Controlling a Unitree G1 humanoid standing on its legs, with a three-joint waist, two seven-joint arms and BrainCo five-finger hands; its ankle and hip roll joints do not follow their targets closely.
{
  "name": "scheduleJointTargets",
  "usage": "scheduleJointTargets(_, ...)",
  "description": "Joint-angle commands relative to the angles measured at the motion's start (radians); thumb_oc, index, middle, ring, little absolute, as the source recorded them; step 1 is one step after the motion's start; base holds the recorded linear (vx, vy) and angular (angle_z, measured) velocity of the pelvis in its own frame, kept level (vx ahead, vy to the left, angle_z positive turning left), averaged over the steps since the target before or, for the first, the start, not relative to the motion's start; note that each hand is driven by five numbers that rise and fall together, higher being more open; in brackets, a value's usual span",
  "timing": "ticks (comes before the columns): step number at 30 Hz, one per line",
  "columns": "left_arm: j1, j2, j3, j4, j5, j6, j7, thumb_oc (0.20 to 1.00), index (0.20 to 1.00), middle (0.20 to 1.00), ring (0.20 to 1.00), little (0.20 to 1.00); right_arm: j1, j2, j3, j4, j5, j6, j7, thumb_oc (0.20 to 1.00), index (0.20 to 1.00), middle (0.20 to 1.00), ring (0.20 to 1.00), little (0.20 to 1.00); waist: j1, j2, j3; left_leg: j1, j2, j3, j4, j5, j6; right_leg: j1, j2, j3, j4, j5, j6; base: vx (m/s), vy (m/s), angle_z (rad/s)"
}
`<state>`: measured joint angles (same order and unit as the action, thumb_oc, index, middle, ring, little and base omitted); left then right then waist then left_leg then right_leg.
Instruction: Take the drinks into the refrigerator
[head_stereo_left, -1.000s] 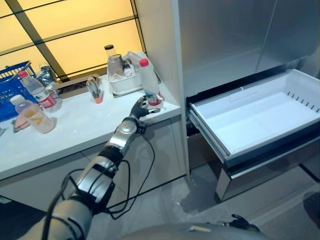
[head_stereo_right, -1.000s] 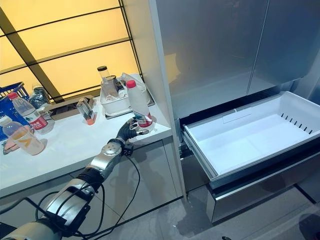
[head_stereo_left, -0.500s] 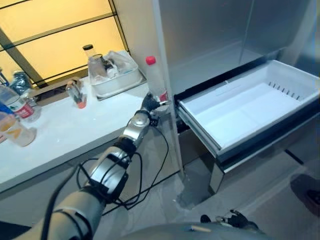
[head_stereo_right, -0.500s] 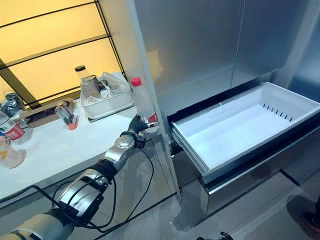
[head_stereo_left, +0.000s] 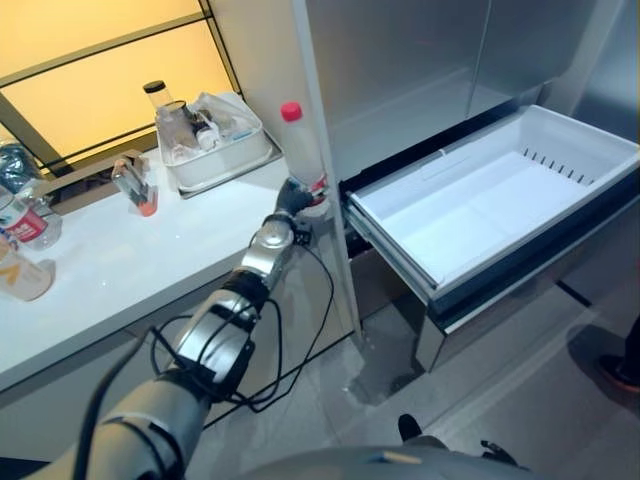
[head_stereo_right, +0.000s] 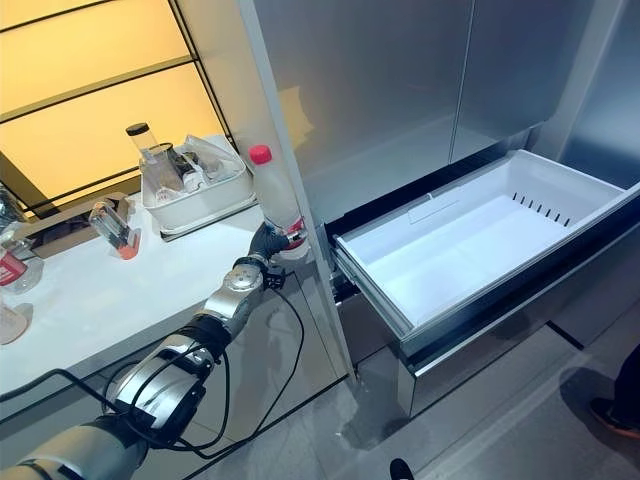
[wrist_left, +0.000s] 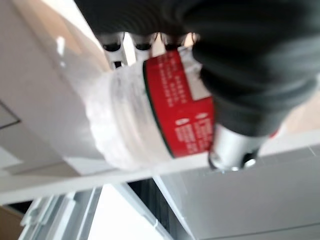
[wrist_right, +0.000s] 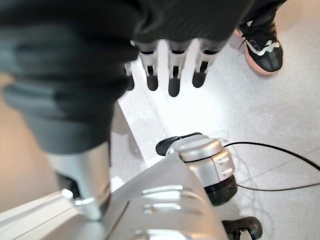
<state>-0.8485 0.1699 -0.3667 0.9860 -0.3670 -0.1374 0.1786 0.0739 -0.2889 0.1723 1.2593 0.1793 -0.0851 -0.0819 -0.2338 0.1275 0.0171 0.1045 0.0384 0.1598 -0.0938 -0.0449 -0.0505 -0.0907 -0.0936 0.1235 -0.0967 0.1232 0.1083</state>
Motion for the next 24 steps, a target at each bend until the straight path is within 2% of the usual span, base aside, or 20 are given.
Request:
scheduleJointTargets(1, -0.084, -0.131, -0.005, 0.07, 0.003, -0.013, -0.032, 0.2, 0.2, 0.2, 0.2, 0.2, -0.007, 0.021, 0.004, 0.016, 0.012, -0.035, -0.014, 1.0, 1.0, 1.0, 1.0, 1.0, -0.079, -0.041, -0.003, -0.004, -0.011, -0.021, 0.006, -0.018, 0.005, 0.062, -0.009, 0.013, 0.017, -0.07, 0.021, 0.0, 0.0, 0.0)
scheduleJointTargets(10, -0.041, -0.108, 0.005, -0.017, -0.01, -0.035, -0.018, 0.2, 0.2, 0.2, 0.2, 0.2, 0.007, 0.036, -0.01, 0.0, 0.026, -0.047, -0.025, 1.0, 1.0, 1.0, 1.0, 1.0, -0.06, -0.055, -0.001, -0.01, -0.013, -0.034, 0.007, -0.014, 0.006, 0.071, -0.011, -0.005, 0.014, -0.072, 0.019, 0.0, 0.0, 0.0)
scheduleJointTargets(15, 0.127, -0.018, 0.01, -0.264, 0.006, -0.065, -0.03, 0.2, 0.2, 0.2, 0.2, 0.2, 0.003, 0.054, -0.028, -0.037, 0.033, -0.059, -0.024, 1.0, 1.0, 1.0, 1.0, 1.0, -0.022, -0.071, 0.015, -0.021, -0.014, -0.059, 0.014, -0.011, 0.007, 0.074, -0.015, -0.029, 0.018, -0.075, 0.017, -0.02, -0.004, 0.03)
scheduleJointTargets(16, 0.129, -0.018, 0.01, -0.266, 0.006, -0.065, -0.029, 0.2, 0.2, 0.2, 0.2, 0.2, 0.003, 0.055, -0.028, -0.037, 0.033, -0.059, -0.024, 1.0, 1.0, 1.0, 1.0, 1.0, -0.022, -0.072, 0.015, -0.021, -0.014, -0.059, 0.014, -0.011, 0.007, 0.075, -0.015, -0.029, 0.018, -0.075, 0.017, -0.05, -0.007, 0.08)
scheduleJointTargets(18, 0.258, 0.049, 0.044, -0.416, -0.022, -0.084, -0.053, 0.2, 0.2, 0.2, 0.2, 0.2, -0.003, 0.062, -0.048, -0.06, 0.045, -0.066, -0.021, 1.0, 1.0, 1.0, 1.0, 1.0, 0.0, -0.079, 0.026, -0.026, -0.016, -0.071, 0.017, -0.01, 0.008, 0.076, -0.016, -0.04, 0.021, -0.077, 0.016, -0.04, -0.003, 0.07)
scheduleJointTargets(24, 0.455, 0.123, 0.112, -0.609, -0.061, -0.101, -0.1, 0.2, 0.2, 0.2, 0.2, 0.2, -0.012, 0.058, -0.11, -0.064, 0.088, -0.076, -0.013, 1.0, 1.0, 1.0, 1.0, 1.0, 0.024, -0.09, 0.036, -0.03, -0.017, -0.082, 0.02, -0.012, 0.011, 0.074, -0.016, -0.045, 0.022, -0.078, 0.013, -0.02, 0.005, 0.03)
